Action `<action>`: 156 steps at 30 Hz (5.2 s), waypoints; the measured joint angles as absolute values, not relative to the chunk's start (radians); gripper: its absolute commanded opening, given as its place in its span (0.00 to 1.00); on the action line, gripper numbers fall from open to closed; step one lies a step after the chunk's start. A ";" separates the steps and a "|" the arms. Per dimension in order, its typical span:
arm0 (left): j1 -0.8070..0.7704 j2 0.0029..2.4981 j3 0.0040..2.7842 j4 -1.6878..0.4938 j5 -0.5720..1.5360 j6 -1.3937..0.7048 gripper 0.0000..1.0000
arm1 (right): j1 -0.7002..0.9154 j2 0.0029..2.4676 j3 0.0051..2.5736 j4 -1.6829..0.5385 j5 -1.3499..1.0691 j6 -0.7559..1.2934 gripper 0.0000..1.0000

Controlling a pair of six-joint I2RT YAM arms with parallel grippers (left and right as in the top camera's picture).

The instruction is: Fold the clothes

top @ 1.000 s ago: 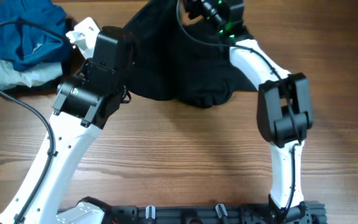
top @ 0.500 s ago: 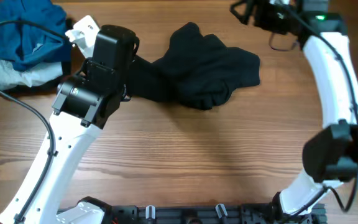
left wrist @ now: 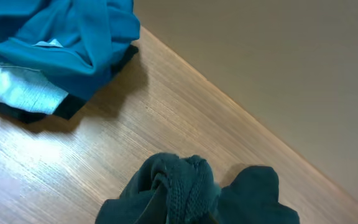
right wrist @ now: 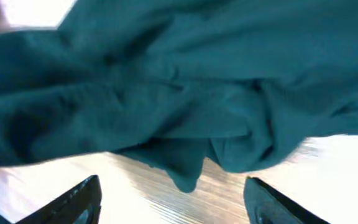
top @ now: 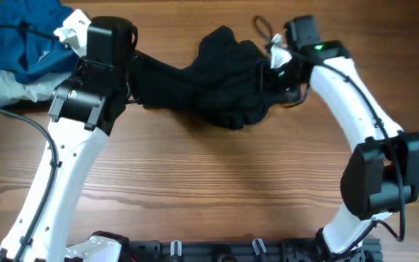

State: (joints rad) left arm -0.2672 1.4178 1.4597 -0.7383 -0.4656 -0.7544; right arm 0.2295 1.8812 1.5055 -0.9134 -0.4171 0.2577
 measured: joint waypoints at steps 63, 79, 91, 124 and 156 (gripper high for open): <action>-0.259 1.333 1.465 -0.671 -0.243 -0.624 0.04 | 0.086 1.359 1.475 -0.879 -0.112 0.165 0.04; -0.259 1.015 1.468 -0.597 -0.217 -0.546 0.04 | 0.033 1.363 1.978 -1.182 -0.077 0.063 0.04; -0.259 0.937 1.474 -0.595 -0.234 -0.543 0.04 | 0.033 1.365 2.052 -1.213 -0.084 0.020 0.04; -0.258 1.255 1.475 -0.674 -0.236 -0.543 0.04 | 0.028 1.998 2.060 -1.278 -0.275 -0.025 0.04; -0.258 1.295 1.475 -0.674 -0.214 -0.543 0.04 | 0.100 2.209 1.847 -0.959 -0.373 0.122 0.57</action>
